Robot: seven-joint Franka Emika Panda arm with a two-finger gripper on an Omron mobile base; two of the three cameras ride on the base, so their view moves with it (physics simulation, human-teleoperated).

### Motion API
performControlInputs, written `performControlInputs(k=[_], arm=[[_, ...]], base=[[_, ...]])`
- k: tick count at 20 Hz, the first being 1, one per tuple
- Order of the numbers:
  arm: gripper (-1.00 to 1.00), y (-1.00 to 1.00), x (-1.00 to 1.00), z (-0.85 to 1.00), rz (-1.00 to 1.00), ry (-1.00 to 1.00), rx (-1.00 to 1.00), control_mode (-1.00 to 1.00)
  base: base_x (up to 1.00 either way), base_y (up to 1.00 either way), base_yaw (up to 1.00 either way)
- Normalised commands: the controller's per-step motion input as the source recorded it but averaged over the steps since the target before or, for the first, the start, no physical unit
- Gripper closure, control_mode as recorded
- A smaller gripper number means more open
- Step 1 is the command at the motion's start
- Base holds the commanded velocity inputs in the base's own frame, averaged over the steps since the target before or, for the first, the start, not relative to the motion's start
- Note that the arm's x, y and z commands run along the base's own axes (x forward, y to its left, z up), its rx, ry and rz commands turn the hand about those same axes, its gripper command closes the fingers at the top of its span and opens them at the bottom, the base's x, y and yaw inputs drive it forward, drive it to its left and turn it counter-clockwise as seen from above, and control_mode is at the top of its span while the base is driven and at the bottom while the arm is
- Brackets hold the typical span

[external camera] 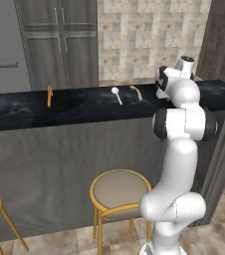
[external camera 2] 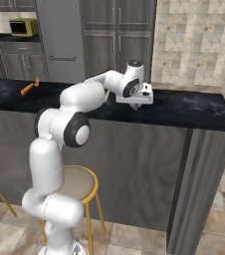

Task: Pick up the metallic utensils from the counter and place them in the open drawer. Make sure not to pick up any wooden utensils.

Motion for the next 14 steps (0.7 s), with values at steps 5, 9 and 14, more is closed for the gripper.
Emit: performControlInputs(k=[5, 9, 14], arm=[[1.00, 0.00, -0.30, -0.98, 0.00, 0.00, 0.00, -1.00], [1.00, 0.00, -0.25, -0.49, 0.00, 0.00, 0.01, -1.00], [1.00, 0.02, -0.22, -0.01, 0.00, 0.00, 0.04, -1.00]], base=[[0.00, 0.00, 0.00], [0.00, 0.00, 0.00], [0.00, 0.00, 0.00]])
